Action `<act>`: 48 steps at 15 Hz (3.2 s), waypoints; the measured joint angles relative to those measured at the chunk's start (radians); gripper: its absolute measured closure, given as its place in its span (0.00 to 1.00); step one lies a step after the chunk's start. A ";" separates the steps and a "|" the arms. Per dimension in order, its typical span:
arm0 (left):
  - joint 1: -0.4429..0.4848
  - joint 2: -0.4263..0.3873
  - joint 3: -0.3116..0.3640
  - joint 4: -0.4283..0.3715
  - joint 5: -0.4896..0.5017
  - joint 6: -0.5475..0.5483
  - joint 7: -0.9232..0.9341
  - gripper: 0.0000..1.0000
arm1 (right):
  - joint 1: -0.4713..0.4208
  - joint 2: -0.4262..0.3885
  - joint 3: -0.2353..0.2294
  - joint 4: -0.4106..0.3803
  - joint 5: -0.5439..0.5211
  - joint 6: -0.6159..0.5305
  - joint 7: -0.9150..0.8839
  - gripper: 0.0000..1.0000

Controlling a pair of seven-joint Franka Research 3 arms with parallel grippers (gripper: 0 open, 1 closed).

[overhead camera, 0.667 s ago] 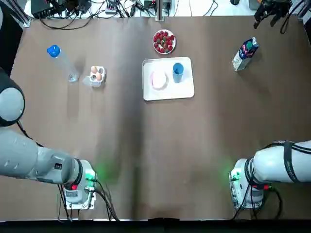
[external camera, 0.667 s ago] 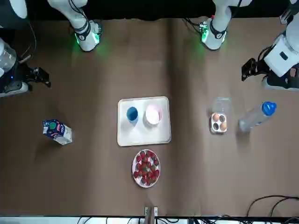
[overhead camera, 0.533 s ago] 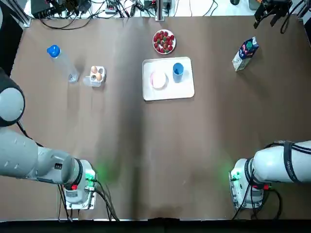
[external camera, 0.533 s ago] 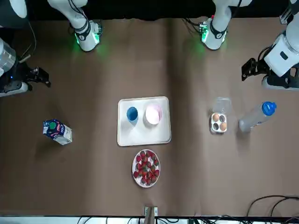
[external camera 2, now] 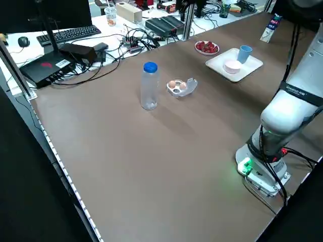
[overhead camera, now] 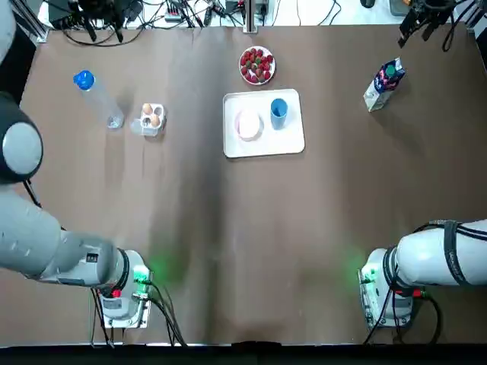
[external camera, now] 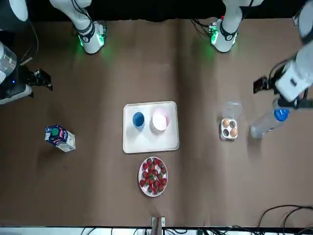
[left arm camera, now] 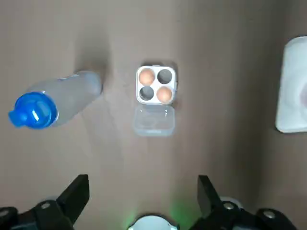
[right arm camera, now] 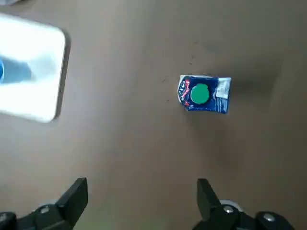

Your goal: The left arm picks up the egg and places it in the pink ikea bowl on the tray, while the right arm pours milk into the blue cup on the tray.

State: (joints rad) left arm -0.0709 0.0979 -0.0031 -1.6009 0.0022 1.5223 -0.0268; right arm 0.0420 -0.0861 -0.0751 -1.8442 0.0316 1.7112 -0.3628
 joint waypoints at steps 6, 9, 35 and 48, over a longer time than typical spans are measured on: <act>0.009 0.142 0.000 -0.286 0.000 0.522 0.004 0.00 | -0.089 0.143 -0.004 0.029 0.048 0.015 -0.443 0.00; 0.008 0.214 0.000 -0.359 0.000 0.664 0.004 0.00 | -0.154 0.250 -0.005 0.082 0.136 0.018 -0.652 0.00; 0.013 0.341 0.002 -0.485 0.044 0.960 -0.003 0.34 | -0.462 0.801 -0.001 0.468 0.602 0.061 -2.017 0.00; 0.012 0.330 0.002 -0.485 0.046 0.962 -0.004 0.52 | -0.526 0.929 0.080 0.481 0.652 -0.020 -2.026 0.00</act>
State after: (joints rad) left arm -0.0586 0.4284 -0.0012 -2.0857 0.0479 2.4843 -0.0312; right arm -0.4843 0.8430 0.0049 -1.3637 0.6839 1.6916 -2.3889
